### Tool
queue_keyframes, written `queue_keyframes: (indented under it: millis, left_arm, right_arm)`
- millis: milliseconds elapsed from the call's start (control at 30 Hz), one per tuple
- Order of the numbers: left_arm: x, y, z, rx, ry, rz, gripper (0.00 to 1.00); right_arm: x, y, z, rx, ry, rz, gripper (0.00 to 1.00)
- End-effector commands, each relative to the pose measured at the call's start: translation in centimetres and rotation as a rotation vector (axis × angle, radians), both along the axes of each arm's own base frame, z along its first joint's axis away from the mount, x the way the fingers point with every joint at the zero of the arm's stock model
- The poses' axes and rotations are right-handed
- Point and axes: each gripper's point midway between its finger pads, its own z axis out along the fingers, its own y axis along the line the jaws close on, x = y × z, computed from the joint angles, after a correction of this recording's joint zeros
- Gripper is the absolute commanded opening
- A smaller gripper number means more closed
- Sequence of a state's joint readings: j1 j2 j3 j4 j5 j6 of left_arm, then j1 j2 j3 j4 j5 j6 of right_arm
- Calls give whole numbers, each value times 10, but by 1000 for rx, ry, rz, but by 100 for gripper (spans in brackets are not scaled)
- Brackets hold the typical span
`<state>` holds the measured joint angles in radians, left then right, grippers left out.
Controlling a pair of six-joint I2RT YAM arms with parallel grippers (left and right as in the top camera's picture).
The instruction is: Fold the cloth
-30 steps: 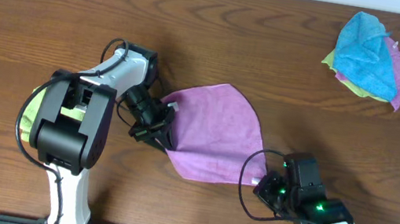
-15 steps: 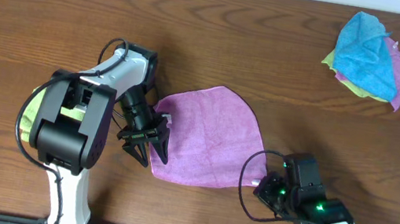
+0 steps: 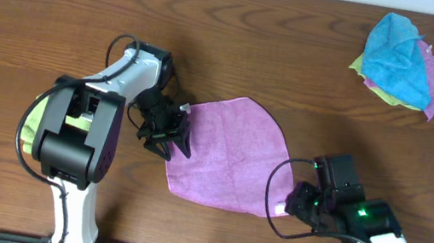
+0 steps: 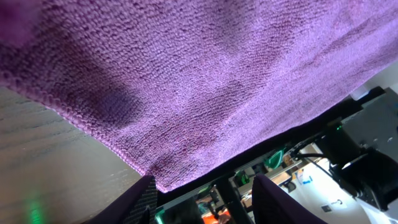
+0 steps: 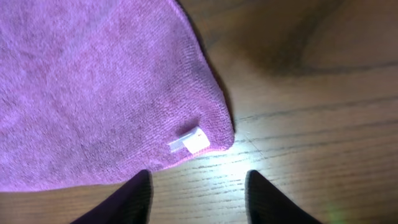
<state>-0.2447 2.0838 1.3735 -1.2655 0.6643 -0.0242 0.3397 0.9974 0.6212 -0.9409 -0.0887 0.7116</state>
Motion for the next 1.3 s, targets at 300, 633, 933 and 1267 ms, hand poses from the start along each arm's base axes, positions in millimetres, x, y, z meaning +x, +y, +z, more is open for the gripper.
queue_keyframes:
  millis: [300,633,933,1267]
  left_arm:
    - [23,-3,-12,35,-61,64,50]
    - [47,1,-26,91,-159,100,6]
    - [57,18,-37,211,-210,100,6]
    - [70,19,-42,242,-249,148,6]
  right_arm:
    - [48,11,21,21,-220,66,27]
    - [99,38,-6,59,-268,143,1]
    - [155,61,-19,48,-302,250,1]
    - [204,78,-24,30,-311,306,1]
